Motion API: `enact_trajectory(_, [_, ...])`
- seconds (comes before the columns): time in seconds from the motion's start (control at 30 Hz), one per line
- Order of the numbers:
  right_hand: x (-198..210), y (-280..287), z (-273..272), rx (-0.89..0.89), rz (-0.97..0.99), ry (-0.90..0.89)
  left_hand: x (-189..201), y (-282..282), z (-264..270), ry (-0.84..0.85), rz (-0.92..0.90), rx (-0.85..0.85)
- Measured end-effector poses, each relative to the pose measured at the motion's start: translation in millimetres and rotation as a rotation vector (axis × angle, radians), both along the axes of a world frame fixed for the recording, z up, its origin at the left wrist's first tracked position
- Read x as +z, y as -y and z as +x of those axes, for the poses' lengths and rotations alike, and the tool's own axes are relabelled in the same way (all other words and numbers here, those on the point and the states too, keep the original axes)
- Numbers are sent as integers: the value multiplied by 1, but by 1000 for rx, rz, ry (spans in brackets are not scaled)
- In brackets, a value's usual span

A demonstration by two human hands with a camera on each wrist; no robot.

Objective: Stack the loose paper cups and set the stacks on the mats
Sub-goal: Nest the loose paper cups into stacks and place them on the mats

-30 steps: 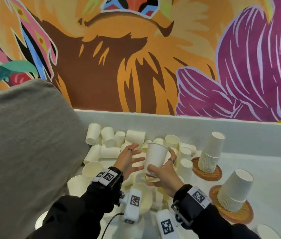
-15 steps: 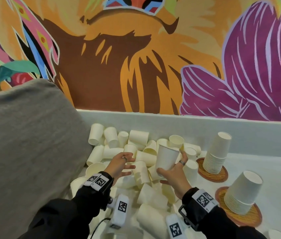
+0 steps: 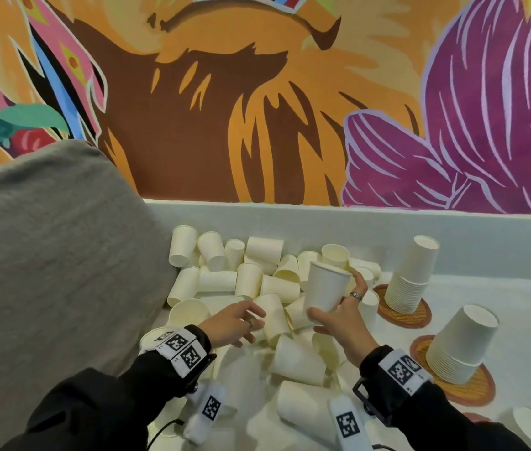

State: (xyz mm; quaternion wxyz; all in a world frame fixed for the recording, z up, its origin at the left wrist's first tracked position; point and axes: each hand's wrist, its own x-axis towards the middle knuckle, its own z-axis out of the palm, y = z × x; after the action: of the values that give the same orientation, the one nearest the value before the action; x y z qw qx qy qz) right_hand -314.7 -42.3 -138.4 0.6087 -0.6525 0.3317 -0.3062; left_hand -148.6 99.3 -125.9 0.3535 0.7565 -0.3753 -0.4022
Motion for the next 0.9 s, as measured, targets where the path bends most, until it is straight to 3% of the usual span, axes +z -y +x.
enact_trajectory(0.2, [3,-4,-22,-35,-38,-3,-19,14,-39,306,133,-404])
enact_trajectory(0.33, [-2,-4,-41,-95,-53,-19,-27,26,-64,414,178,-659])
enact_trajectory(0.43, [-4,-6,-55,-113,-28,-22,-34,31,-78,423,213,-761])
enact_trajectory(0.7, [-6,-15,-73,-205,-91,76,-49,37,-97,498,310,-926])
enact_trajectory(0.9, [5,-20,-72,-261,-128,111,-42,41,-79,392,151,-684])
